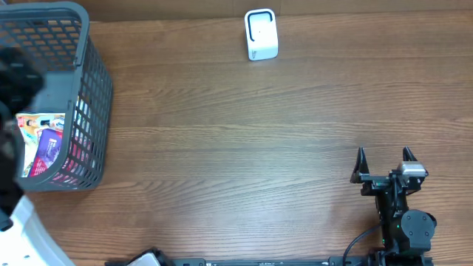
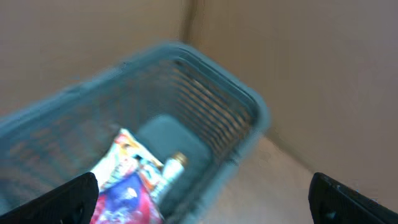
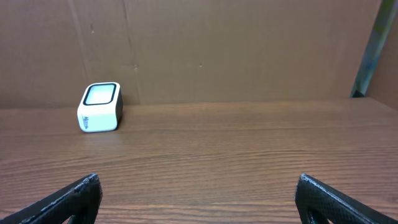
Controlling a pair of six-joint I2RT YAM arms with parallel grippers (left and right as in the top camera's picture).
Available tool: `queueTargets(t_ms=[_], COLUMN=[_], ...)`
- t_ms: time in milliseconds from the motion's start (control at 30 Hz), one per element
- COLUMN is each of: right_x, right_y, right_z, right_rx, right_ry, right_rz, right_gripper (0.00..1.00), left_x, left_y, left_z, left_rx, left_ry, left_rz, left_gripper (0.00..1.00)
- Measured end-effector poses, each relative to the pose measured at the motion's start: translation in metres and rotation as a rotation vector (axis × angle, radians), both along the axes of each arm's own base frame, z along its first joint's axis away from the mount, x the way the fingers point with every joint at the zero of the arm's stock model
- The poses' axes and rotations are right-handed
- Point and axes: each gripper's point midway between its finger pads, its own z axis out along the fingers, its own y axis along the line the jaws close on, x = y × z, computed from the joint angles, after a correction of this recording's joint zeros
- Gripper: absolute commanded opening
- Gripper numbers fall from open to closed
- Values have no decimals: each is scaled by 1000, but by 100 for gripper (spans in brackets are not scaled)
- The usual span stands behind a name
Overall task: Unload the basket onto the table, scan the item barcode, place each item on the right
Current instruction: 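Reach the left gripper into the basket and grasp the purple snack pack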
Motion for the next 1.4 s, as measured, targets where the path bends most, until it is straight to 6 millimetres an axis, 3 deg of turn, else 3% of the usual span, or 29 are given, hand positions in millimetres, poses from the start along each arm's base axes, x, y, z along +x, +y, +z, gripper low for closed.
queueTargets(t_ms=[167,333,500,800,1067,1133,1167,1400], right_x=[0,0,0,0,0,0,0,0], right_y=[0,0,0,0,0,0,0,0], right_z=[0,0,0,0,0,0,0,0], right_rx=[0,0,0,0,0,0,0,0], right_ry=[0,0,0,0,0,0,0,0], right_rz=[0,0,0,0,0,0,0,0], right_gripper=[100,100,100,100,100,100,100,100], left_x=[-11,-6,8,18,39,44,48,55], left_y=[37,80,99,108,118,119,117,101], left_z=[-15,-60,-113,-181,-256,-272,-285,-328], left_rx=[-44,-110,-206,-336,-451,-472,-490,-556], left_ry=[39,180,334,533,705,739,767,895], left_rz=[132,251,270,263,216,200,181,85], left_gripper=[100,100,100,100,100,94,94,92])
